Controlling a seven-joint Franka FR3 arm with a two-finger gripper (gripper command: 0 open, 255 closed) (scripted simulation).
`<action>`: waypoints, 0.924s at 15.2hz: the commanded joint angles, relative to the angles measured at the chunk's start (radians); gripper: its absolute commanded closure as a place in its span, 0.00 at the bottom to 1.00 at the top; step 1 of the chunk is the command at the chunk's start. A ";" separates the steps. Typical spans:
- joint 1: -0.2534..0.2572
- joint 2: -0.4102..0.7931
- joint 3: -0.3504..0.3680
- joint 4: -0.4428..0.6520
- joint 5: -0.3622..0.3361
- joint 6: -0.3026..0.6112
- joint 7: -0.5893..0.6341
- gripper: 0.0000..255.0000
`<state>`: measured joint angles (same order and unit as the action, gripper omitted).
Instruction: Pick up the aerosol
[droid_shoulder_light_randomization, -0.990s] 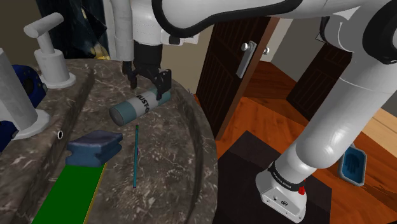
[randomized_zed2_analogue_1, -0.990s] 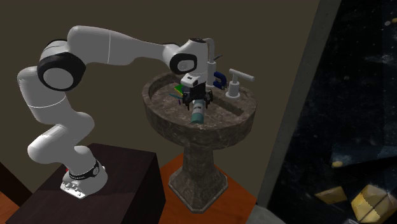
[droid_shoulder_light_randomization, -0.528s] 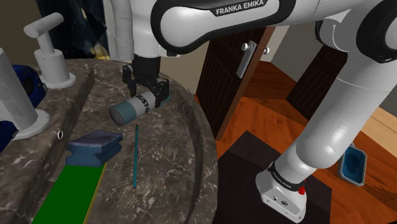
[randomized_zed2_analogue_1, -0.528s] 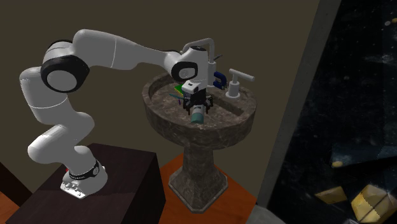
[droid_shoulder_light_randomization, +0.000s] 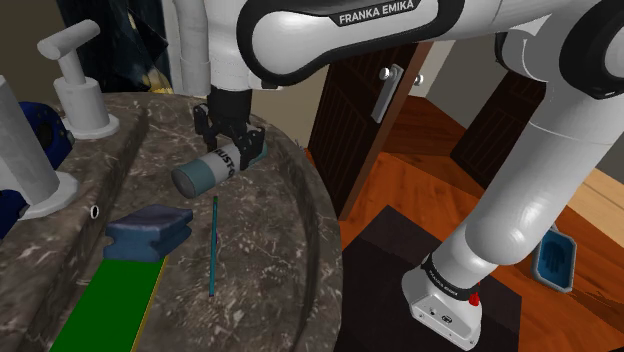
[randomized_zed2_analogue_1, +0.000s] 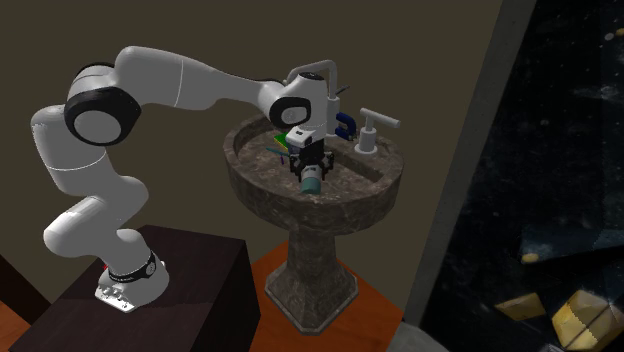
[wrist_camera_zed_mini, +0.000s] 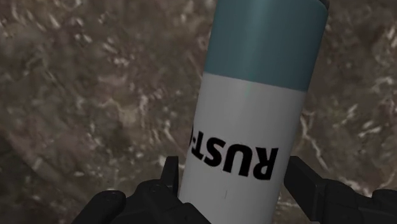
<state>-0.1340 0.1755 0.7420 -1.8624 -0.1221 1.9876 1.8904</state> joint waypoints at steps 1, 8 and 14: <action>0.001 0.000 0.001 -0.001 0.001 -0.001 0.000 1.00; -0.004 -0.023 0.005 0.057 0.020 -0.075 -0.014 1.00; -0.005 -0.036 0.008 0.125 0.032 -0.153 -0.022 1.00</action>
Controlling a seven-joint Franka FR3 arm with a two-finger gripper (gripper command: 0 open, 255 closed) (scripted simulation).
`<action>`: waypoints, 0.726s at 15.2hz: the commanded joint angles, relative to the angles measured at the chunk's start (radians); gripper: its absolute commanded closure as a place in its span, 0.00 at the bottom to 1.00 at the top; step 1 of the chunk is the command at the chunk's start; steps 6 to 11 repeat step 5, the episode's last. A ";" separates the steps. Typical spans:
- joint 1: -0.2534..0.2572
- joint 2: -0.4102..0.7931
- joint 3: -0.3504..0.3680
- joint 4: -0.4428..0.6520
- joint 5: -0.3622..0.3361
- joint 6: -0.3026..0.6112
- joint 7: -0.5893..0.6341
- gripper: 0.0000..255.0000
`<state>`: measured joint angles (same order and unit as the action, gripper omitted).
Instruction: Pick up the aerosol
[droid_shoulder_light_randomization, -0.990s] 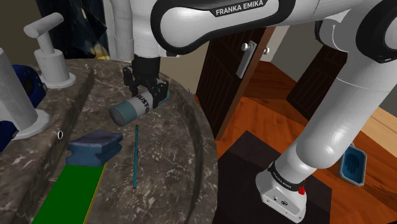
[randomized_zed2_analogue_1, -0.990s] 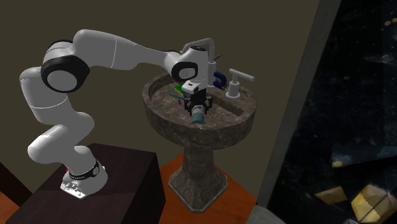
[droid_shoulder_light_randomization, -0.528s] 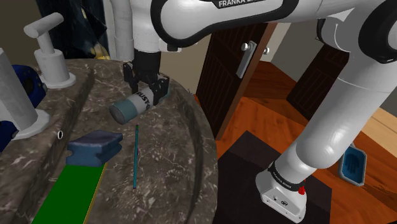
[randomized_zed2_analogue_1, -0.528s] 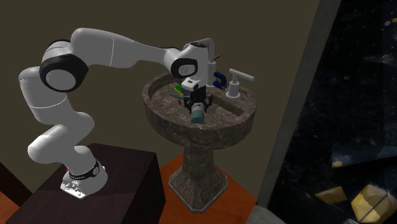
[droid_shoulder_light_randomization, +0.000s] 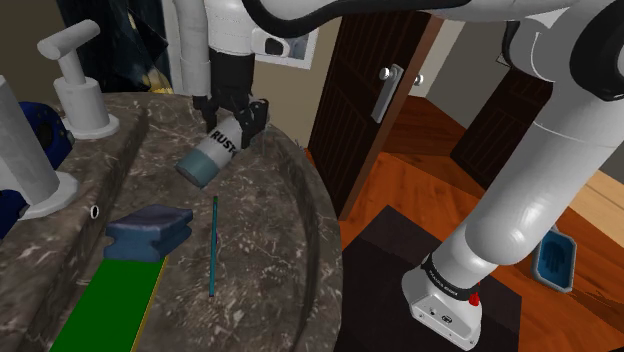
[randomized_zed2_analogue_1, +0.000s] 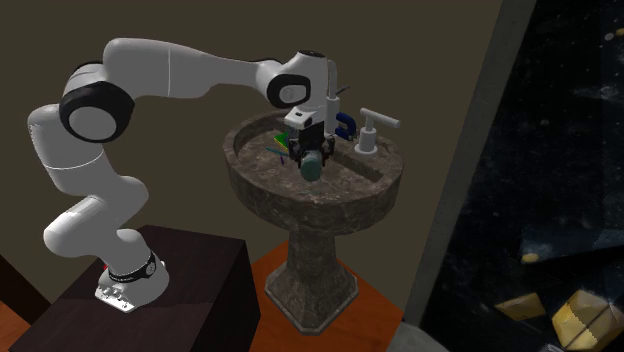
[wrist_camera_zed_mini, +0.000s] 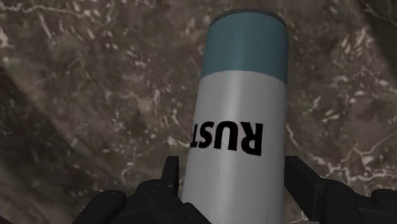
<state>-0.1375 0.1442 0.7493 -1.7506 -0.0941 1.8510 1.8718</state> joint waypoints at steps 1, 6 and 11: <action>-0.001 -0.006 0.001 0.025 0.005 -0.029 -0.004 1.00; 0.000 -0.008 0.001 0.053 0.007 -0.058 -0.005 1.00; 0.000 -0.008 0.001 0.053 0.007 -0.058 -0.005 1.00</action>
